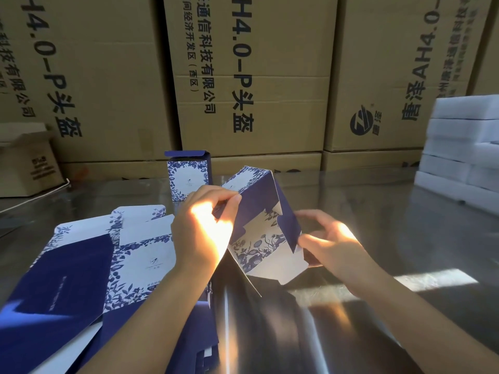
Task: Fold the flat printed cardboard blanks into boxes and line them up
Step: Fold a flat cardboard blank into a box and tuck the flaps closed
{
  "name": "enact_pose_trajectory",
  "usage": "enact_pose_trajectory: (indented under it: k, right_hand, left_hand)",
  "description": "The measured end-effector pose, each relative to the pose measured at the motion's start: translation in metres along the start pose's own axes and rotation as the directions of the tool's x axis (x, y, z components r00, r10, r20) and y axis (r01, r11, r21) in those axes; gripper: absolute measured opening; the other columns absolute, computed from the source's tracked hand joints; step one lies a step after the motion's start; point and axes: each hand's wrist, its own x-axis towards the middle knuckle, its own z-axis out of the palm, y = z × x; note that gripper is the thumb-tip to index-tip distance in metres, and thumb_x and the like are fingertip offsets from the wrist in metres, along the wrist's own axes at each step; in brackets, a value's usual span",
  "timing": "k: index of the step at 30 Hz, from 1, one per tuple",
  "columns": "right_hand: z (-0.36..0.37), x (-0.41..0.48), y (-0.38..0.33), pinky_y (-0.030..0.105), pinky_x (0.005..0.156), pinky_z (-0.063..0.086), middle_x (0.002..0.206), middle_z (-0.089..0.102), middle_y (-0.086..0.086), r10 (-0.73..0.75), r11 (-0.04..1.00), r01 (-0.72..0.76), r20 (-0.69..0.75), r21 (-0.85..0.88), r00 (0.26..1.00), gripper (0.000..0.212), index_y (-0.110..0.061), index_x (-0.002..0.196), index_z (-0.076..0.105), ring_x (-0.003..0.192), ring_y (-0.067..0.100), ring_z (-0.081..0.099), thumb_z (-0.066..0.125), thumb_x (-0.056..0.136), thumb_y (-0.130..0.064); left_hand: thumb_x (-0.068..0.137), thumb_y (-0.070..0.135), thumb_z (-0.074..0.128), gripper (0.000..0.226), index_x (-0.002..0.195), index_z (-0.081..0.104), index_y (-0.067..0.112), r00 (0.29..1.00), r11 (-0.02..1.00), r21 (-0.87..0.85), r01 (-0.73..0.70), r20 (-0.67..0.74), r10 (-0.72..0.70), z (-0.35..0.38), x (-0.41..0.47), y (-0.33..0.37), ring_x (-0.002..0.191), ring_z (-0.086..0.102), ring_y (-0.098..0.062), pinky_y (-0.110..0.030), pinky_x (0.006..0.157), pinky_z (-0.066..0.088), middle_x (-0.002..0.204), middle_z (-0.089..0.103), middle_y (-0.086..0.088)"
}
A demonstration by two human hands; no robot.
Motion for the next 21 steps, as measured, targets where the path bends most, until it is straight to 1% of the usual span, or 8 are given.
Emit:
enact_pose_trajectory:
  k: [3,7,10,12,13,16,19,21]
  right_hand:
    - [-0.0005,0.0008,0.0007,0.024,0.052,0.053,0.069,0.072,0.009,0.009,0.999,-0.007,-0.042,0.045,0.999,0.029,-0.021,0.109,0.065,0.054,0.017,0.065,0.053,0.09,-0.004]
    - [0.003,0.0019,0.0027,0.022,0.051,0.052,0.065,0.069,0.005,0.115,0.985,-0.113,-0.006,0.131,0.993,0.025,-0.018,0.115,0.065,0.051,0.015,0.061,0.058,0.092,-0.014]
    - [0.0043,0.0002,0.0035,0.023,0.058,0.054,0.081,0.073,0.006,0.173,0.961,-0.194,0.119,0.199,0.978,0.031,-0.023,0.12,0.063,0.061,0.015,0.064,0.062,0.09,-0.018]
    - [0.0041,-0.0006,0.0033,0.025,0.062,0.055,0.091,0.074,0.008,0.194,0.946,-0.231,0.178,0.227,0.965,0.041,-0.027,0.122,0.058,0.07,0.018,0.067,0.066,0.086,-0.011]
    - [0.0037,-0.0001,0.0039,0.024,0.061,0.055,0.089,0.074,0.007,0.204,0.946,-0.238,0.168,0.218,0.964,0.047,-0.028,0.123,0.057,0.07,0.017,0.067,0.066,0.083,-0.005]
    - [0.0028,0.0011,0.0034,0.018,0.053,0.049,0.077,0.066,0.003,0.203,0.966,-0.213,0.08,0.147,0.976,0.058,-0.03,0.126,0.059,0.053,0.008,0.059,0.061,0.079,0.003]
    - [0.0002,-0.0007,-0.0009,0.015,0.046,0.043,0.079,0.067,0.001,0.152,0.97,-0.162,0.072,0.179,0.986,0.058,-0.031,0.121,0.064,0.049,0.007,0.051,0.055,0.078,0.007]
    - [-0.0021,-0.0017,-0.0033,0.015,0.048,0.041,0.08,0.068,0.0,0.112,0.967,-0.122,0.054,0.225,0.992,0.054,-0.03,0.113,0.069,0.053,0.009,0.048,0.054,0.079,0.008]
  left_hand:
    - [0.082,0.02,0.064,0.011,0.08,0.073,0.013,1.0,1.0,-0.008,-0.016,0.013,0.016,-0.0002,-0.0002,0.0004,0.075,0.062,-0.018,-0.039,0.066,0.053,0.081,0.062,0.01]
    - [0.083,0.015,0.068,0.006,0.08,0.073,0.012,0.999,1.0,0.003,-0.017,0.029,0.017,-0.0003,-0.0015,0.0022,0.078,0.063,-0.021,-0.042,0.067,0.053,0.082,0.065,0.006]
    - [0.082,0.009,0.071,0.004,0.08,0.073,0.012,0.999,1.0,0.011,-0.016,0.04,0.016,-0.0001,-0.0027,0.0031,0.078,0.062,-0.021,-0.041,0.067,0.052,0.082,0.067,0.003]
    - [0.081,0.008,0.072,0.004,0.079,0.073,0.011,0.999,0.999,0.024,-0.027,0.043,0.026,-0.0002,-0.0026,0.0038,0.077,0.062,-0.021,-0.04,0.066,0.052,0.081,0.067,0.003]
    - [0.081,0.008,0.072,0.004,0.079,0.073,0.011,0.999,0.999,0.032,-0.034,0.044,0.032,0.0,-0.0025,0.0038,0.077,0.062,-0.021,-0.04,0.066,0.053,0.081,0.067,0.003]
    - [0.081,0.009,0.071,0.003,0.08,0.072,0.012,0.999,0.999,0.038,-0.036,0.031,0.035,0.0013,-0.0026,0.0019,0.078,0.062,-0.021,-0.04,0.066,0.053,0.082,0.067,0.003]
    - [0.083,0.014,0.066,0.006,0.084,0.072,0.012,1.0,0.999,0.031,-0.01,-0.03,0.011,0.003,-0.0027,-0.0007,0.083,0.061,-0.021,-0.037,0.071,0.052,0.086,0.066,0.002]
    - [0.083,0.014,0.064,0.007,0.086,0.07,0.01,0.997,1.0,0.008,-0.007,-0.08,0.007,0.0035,-0.002,-0.002,0.086,0.06,-0.023,-0.024,0.076,0.047,0.089,0.064,0.0]
